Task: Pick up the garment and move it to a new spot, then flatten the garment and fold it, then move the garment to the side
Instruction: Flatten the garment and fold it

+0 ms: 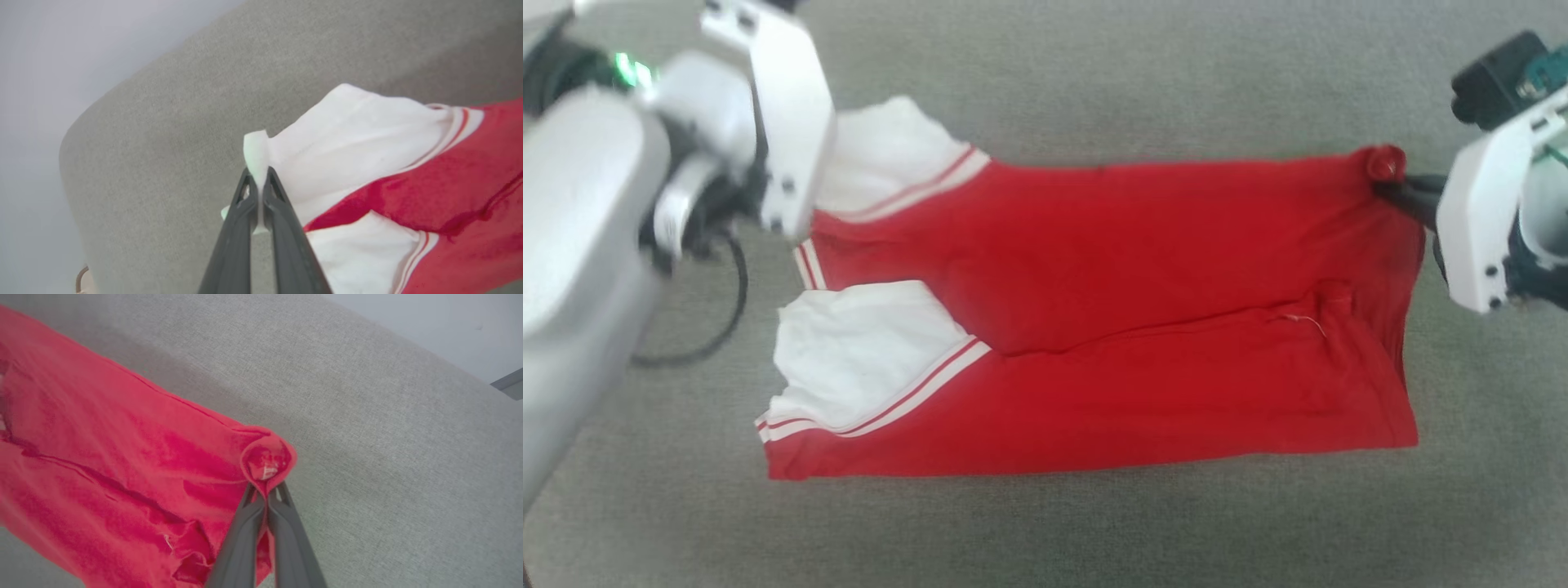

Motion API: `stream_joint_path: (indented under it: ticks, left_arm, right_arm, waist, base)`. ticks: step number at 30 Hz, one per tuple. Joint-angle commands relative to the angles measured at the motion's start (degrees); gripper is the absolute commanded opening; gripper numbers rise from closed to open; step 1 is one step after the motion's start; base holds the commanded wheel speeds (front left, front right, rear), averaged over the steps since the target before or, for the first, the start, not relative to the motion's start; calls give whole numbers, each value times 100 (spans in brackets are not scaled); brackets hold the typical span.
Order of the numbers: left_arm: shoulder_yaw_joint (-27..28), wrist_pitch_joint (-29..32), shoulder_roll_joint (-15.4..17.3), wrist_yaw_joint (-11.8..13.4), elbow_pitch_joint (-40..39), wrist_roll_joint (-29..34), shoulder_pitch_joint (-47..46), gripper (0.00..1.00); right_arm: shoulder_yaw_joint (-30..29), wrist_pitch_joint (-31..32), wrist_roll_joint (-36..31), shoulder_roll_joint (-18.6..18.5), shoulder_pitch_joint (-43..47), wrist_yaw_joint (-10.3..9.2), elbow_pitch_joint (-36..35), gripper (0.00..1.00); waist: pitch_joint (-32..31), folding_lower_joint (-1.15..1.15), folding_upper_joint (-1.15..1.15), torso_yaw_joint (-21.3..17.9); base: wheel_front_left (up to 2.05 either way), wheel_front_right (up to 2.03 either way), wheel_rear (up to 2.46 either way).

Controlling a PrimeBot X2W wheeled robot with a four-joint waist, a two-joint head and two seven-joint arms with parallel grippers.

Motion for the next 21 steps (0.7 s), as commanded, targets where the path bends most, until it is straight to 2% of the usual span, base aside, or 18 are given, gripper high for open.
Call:
stream_joint_path:
  ticks: [1, 7, 12, 15, 19, 21]
  left_arm:
    - [-1, 102, 103, 126, -252, -24, 196, 0]
    - [-42, 507, 788, 936, -2119, -34, 1270, 0]
    - [-106, 513, 1113, 1466, -2996, -125, 2142, 0]
    - [-144, 380, 1133, 1575, -3041, -230, 2531, 0]
    - [-152, -18, 950, 1444, -2675, -340, 2813, 0]
    - [-141, -248, 822, 1320, -2374, -419, 2894, 11]
  right_arm:
    - [-80, 49, 11, -42, 154, -9, -99, 0]
    - [-612, 417, 22, -135, 1052, -9, -723, 0]
    - [-1080, 678, -51, 13, 1810, -9, -989, 0]
    - [-1276, 764, -156, 181, 2138, -9, -994, 0]
    - [-1381, 793, -325, 435, 2318, -8, -837, 0]
    - [-1365, 820, -356, 600, 2333, -6, -717, 0]
  waist:
    - [-58, 0, 0, 57]
    - [-121, 0, 0, 116]
    - [-116, 0, 0, 147]
    - [-99, 0, 0, 159]
    - [-85, 0, 0, 168]
    - [-102, 0, 0, 157]
  base:
    - [0, 0, 0]
    - [0, 0, 0]
    - [0, 0, 0]
    - [0, 0, 0]
    - [0, 0, 0]
    - [0, 0, 0]
